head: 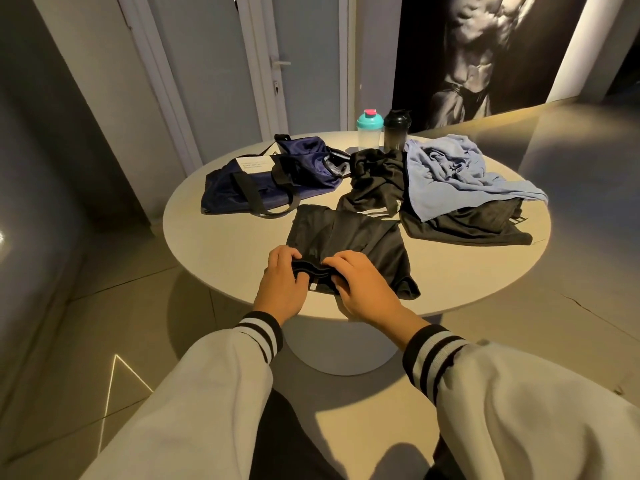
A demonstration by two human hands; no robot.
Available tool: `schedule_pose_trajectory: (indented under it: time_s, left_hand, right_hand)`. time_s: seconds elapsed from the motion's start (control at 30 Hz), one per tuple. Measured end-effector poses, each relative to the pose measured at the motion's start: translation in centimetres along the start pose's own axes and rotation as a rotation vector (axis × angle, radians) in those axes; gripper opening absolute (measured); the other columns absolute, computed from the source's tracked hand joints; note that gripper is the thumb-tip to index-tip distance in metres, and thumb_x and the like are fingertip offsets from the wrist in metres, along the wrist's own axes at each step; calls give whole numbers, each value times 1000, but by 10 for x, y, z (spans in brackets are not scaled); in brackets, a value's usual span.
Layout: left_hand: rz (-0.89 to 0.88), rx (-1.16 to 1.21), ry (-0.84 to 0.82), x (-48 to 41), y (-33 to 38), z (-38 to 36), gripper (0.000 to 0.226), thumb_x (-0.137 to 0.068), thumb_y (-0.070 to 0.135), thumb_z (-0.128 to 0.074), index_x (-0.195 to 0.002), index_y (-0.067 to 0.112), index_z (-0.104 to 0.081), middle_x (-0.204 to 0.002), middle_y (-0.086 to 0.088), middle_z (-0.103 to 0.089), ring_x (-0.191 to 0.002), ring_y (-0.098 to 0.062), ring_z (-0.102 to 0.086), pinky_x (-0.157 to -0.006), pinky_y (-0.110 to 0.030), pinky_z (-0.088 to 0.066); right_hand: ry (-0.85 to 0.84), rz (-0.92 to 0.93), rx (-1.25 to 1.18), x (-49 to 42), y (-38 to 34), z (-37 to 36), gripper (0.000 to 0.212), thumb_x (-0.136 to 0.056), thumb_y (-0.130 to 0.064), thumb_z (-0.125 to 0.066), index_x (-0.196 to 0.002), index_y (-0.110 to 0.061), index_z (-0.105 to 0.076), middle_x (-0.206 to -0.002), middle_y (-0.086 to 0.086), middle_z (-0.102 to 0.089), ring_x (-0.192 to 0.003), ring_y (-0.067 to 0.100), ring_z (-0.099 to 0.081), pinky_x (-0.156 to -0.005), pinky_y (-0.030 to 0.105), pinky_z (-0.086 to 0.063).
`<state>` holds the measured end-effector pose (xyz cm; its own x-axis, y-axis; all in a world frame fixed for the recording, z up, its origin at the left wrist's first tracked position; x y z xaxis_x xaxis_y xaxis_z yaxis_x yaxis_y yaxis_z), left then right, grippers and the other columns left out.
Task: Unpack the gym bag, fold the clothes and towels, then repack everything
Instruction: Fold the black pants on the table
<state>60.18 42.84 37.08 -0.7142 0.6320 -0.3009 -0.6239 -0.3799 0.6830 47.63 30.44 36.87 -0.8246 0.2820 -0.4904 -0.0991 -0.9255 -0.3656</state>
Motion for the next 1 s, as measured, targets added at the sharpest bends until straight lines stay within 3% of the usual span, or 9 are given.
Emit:
schedule_pose_trajectory:
  time_s: [0.07, 0.13, 0.33, 0.43, 0.57, 0.67, 0.77, 0.87, 1.0]
  left_hand:
    - [-4, 15, -32, 0, -1, -1, 31, -95, 12, -61, -120, 24, -46, -148, -3, -35, -125, -25, -52, -100, -31, -49]
    - [-26, -70, -8, 2, -4, -2, 36, -92, 16, -64, -123, 27, -50, -158, -1, -26, -144, -25, -28, -115, -43, -34]
    - [-46, -239, 47, 6, -3, -8, 24, -94, 34, -50, -117, 43, -49, -130, 10, -51, -117, -17, -35, -94, -37, -38]
    - [54, -290, 82, -1, -3, -10, 21, -101, 31, -42, -115, 45, -49, -131, 9, -51, -123, -18, -36, -97, -40, -35]
    - [203, -267, 134, -8, 2, -6, 34, -101, 15, -45, -116, 43, -57, -158, 9, -28, -138, -23, -26, -109, -47, -29]
    - [95, -125, 140, -6, 15, -6, 32, -102, 21, -42, -115, 39, -64, -147, 10, -38, -128, -22, -36, -109, -46, -34]
    - [-20, -175, -12, 2, 25, -23, 34, -104, 41, -37, -131, 33, -57, -144, 6, -46, -127, -22, -46, -107, -42, -35]
    - [34, -297, -52, -3, 31, -28, 45, -101, 59, -35, -134, 32, -51, -147, 6, -45, -125, -25, -45, -105, -43, -34]
    - [113, -166, -122, -16, 33, -35, 33, -103, 41, -44, -133, 30, -53, -162, 3, -28, -140, -29, -32, -116, -47, -31]
  right_hand:
    - [7, 9, 64, -1, -2, 0, 37, -97, -17, -57, -133, -21, -60, -124, -2, -63, -114, 17, -53, -102, 37, -45]
    - [4, -16, 92, -1, -1, 0, 38, -96, -20, -57, -134, -22, -60, -124, -3, -64, -113, 18, -55, -101, 41, -46]
    - [-6, -104, -39, 1, -4, 5, 45, -96, -34, -55, -139, -21, -56, -126, -2, -67, -113, 16, -59, -101, 34, -45]
    - [-23, -166, -89, -4, -5, 5, 36, -98, -38, -51, -130, -24, -54, -115, -5, -68, -101, 14, -61, -108, 38, -38]
    - [40, -208, 122, -18, 4, 16, 31, -103, -41, -39, -117, -23, -59, -124, -4, -59, -124, 21, -49, -113, 51, -25]
    - [-88, -408, 172, -29, 22, 24, 43, -103, -47, -33, -137, -27, -51, -153, 0, -40, -147, 26, -25, -117, 59, -12]
    - [-240, -520, 99, -31, 29, 21, 49, -103, -50, -29, -146, -30, -40, -154, 5, -41, -136, 35, -40, -109, 55, -34]
    - [-241, -547, 76, -33, 27, 16, 46, -104, -46, -28, -146, -31, -41, -146, 9, -47, -129, 38, -43, -103, 51, -39]
    - [-208, -486, 52, -43, 23, 12, 39, -102, -35, -37, -131, -24, -60, -129, 8, -62, -115, 33, -54, -94, 43, -48]
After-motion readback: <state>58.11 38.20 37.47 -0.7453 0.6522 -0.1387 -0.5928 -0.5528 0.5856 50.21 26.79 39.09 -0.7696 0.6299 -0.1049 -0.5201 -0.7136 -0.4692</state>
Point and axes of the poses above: each hand's wrist, its own x-axis away from the middle knuckle, its own z-axis out of the back of the hand, y = z × x, the point moved 3 cm from there along -x, towards the middle knuckle
